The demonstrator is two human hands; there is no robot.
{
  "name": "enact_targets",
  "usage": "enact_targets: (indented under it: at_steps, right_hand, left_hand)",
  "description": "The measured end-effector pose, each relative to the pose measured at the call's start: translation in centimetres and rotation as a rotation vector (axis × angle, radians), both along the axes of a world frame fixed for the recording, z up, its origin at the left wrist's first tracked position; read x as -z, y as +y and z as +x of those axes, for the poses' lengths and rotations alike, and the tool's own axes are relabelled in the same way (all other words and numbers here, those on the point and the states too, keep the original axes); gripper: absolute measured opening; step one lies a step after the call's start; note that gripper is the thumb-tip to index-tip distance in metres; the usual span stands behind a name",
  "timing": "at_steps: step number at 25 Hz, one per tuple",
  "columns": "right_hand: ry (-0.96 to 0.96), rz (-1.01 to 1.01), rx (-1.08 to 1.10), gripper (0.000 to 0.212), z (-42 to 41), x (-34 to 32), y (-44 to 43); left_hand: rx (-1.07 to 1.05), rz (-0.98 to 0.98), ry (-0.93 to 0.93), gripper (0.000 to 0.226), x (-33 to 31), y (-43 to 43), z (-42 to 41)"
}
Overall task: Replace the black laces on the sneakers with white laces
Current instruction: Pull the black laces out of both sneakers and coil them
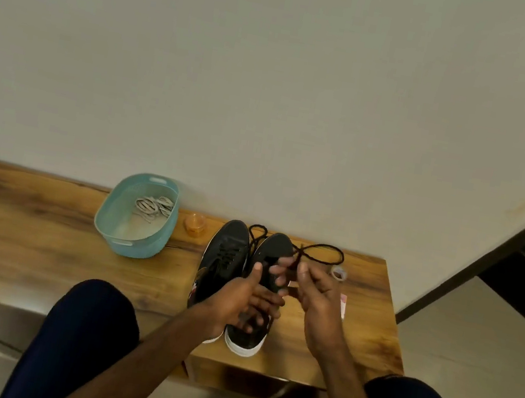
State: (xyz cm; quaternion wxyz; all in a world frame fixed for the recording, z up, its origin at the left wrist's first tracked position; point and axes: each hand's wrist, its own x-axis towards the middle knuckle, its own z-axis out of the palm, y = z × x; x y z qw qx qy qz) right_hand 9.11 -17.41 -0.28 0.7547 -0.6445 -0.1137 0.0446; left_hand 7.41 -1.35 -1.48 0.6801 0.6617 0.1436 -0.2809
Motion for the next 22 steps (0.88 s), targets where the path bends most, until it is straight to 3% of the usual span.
enact_targets:
  at_steps: [2, 5, 9, 12, 18, 20, 22]
  right_hand:
    - [0.027, -0.017, -0.036, 0.029, -3.2, -0.4, 0.5]
    - [0.073, -0.028, 0.011, 0.008, -6.3, -0.7, 1.2]
    - [0.270, 0.128, 0.054, 0.021, -6.7, -3.2, 1.3]
    - [0.377, 0.192, -0.138, 0.018, -5.3, -6.9, 1.0]
    - [0.357, 0.130, -0.357, 0.035, -3.8, -12.0, 1.5]
    - [0.351, 0.143, -0.428, 0.034, -3.7, -13.4, 1.8]
    - [0.324, 0.186, -0.476, 0.033, -3.1, -15.5, 2.1]
  left_hand:
    - [-0.044, -0.181, 0.062, 0.059, -1.0, -0.7, -1.3]
    - [-0.098, -0.234, -0.011, 0.037, -3.8, -1.2, -0.7]
    - [-0.051, -0.077, -0.232, 0.028, -10.0, -1.4, 1.1]
    - [-0.004, 0.084, -0.353, 0.028, -14.1, -1.4, 1.4]
    - [-0.019, 0.045, -0.498, 0.030, -15.9, -0.3, 0.7]
    - [-0.047, 0.259, -0.544, 0.044, -16.8, 0.2, 0.4]
    - [-0.104, 0.745, -0.697, 0.049, -17.4, 0.7, 0.2]
